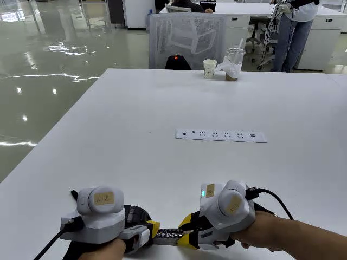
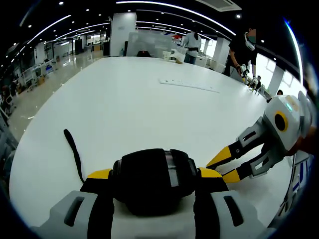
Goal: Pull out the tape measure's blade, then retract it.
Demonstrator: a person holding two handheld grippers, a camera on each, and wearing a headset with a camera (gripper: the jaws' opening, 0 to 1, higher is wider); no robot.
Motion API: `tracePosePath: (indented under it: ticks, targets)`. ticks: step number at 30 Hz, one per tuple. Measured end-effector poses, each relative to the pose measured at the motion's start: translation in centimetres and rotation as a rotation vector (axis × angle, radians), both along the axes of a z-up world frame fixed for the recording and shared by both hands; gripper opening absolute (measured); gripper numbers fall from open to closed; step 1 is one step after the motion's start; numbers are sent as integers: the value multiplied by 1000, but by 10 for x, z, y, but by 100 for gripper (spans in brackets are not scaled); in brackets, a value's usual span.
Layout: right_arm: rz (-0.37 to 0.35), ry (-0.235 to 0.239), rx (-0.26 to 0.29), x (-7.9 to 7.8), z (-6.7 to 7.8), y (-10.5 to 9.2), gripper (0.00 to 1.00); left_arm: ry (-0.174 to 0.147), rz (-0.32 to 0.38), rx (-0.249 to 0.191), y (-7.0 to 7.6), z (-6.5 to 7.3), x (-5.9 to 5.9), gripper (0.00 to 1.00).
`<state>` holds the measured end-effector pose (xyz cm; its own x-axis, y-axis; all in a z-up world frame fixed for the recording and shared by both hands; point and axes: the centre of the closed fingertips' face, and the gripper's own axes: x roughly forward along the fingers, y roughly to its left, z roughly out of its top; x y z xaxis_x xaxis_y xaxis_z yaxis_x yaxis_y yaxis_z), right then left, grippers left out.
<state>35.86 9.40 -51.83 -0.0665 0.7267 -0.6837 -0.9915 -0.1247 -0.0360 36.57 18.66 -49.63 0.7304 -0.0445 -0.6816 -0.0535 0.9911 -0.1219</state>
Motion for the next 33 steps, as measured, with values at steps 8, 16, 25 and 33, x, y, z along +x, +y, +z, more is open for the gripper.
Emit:
tracePosePath:
  ticks: [8,16,25,33]
  targets:
    - [5,0,8,-2,0,11,10,2,3,-5,0,0,0,60]
    - [5,4,21,-5,0,25,10,3,4,-10,0,0,-1,60]
    - [6,10,32,-7,0,38,10,3,7,-15,1,1,-1,60]
    - [5,9,36,-8,0,44,10,3,7,-17,1,1,-1,60]
